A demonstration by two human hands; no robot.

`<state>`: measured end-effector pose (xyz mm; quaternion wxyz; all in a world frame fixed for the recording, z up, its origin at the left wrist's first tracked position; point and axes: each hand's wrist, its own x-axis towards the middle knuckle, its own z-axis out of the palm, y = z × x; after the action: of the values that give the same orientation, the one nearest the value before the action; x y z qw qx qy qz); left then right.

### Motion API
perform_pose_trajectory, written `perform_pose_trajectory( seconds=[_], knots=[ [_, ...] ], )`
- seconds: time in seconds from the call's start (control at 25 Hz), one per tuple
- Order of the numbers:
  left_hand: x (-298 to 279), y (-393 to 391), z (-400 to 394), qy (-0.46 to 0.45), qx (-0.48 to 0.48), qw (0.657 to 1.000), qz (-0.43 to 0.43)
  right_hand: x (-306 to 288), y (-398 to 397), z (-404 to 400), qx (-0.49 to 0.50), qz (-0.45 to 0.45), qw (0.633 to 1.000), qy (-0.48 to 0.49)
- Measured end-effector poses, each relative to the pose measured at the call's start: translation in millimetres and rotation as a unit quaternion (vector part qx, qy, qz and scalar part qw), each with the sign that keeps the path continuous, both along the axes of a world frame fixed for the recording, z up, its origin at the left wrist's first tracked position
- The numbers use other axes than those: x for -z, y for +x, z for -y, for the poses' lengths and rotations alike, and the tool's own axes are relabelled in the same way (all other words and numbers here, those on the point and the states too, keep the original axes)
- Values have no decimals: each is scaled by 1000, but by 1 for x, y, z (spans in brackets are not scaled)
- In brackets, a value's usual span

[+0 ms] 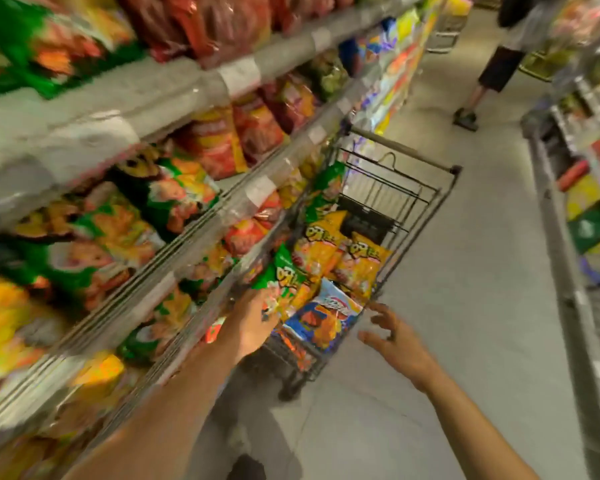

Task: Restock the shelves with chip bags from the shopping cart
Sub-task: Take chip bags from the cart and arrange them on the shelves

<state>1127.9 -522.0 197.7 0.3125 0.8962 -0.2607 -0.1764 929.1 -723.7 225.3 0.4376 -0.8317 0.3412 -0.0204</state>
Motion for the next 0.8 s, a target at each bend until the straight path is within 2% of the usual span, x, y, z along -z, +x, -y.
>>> perform_pose_trajectory(
  seconds=[0.12,0.2,0.32,0.52,0.8],
  knots=[
    [32,37,43,27,84,994,-66,5,29,24,69,-24,996,49],
    [53,65,66,54,105,989,-88,13,57,44,92,-39,993,59],
    [73,96,86,69,83,983,-146,25,93,75,121,-59,988,73],
    [108,136,113,147,26,977,-155,68,155,150,143,-91,978,124],
    [174,179,172,227,-86,943,-230,174,241,273,219,-127,947,199]
  ],
)
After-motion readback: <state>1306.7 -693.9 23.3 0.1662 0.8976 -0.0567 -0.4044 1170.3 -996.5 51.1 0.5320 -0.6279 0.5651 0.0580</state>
